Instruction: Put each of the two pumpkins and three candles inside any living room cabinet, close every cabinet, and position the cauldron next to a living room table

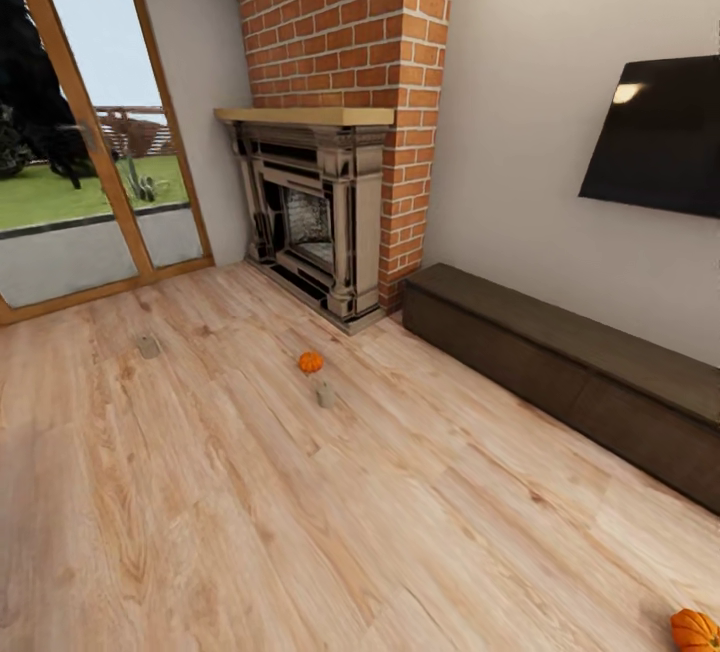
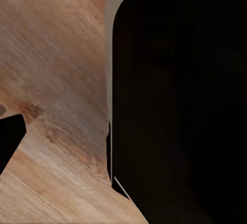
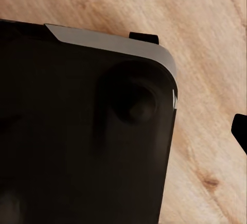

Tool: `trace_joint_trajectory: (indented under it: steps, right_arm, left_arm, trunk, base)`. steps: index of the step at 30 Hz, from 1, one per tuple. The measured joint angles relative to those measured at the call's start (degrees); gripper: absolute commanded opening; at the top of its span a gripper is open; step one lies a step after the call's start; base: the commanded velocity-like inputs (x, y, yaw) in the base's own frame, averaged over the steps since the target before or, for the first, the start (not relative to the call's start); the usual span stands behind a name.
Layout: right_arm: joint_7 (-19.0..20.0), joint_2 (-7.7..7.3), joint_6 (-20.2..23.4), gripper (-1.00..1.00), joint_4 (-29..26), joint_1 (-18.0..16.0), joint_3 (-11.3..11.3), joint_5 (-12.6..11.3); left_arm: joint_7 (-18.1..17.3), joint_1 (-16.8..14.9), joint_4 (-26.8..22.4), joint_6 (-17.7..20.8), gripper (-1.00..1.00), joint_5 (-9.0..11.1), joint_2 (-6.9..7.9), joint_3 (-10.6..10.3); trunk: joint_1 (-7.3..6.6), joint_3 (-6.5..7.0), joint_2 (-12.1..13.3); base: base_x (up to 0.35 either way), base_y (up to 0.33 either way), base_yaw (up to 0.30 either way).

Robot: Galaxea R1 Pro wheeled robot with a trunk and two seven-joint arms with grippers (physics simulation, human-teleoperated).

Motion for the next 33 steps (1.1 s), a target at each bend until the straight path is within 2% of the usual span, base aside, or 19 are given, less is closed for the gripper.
trace_joint_trajectory:
  steps: [11,18,33]
  right_arm:
    - [0.0,-0.02,0.0,1.00,0.0,0.0,0.0,-0.1]
    - [0.0,-0.09,0.0,1.00,0.0,0.0,0.0,-0.1]
    - [0.0,-0.07,0.0,1.00,0.0,0.0,0.0,-0.3]
  left_arm:
    - [0.0,0.0,0.0,0.0,1.00,0.1,-0.01,0.0]
    - [0.0,0.0,0.0,0.0,1.00,0.1,-0.07,-0.1]
    - [0.0,0.0,0.0,0.0,1.00,0.1,-0.23,-0.1]
  trunk:
    - [0.00,0.10,0.0]
    - [0.00,0.10,0.0]
    - [0.00,-0.44,0.0]
  base:
    - [0.227,0.220,-0.048]
    - [0.196,0.189,-0.259]
    - [0.014,0.013,-0.267]
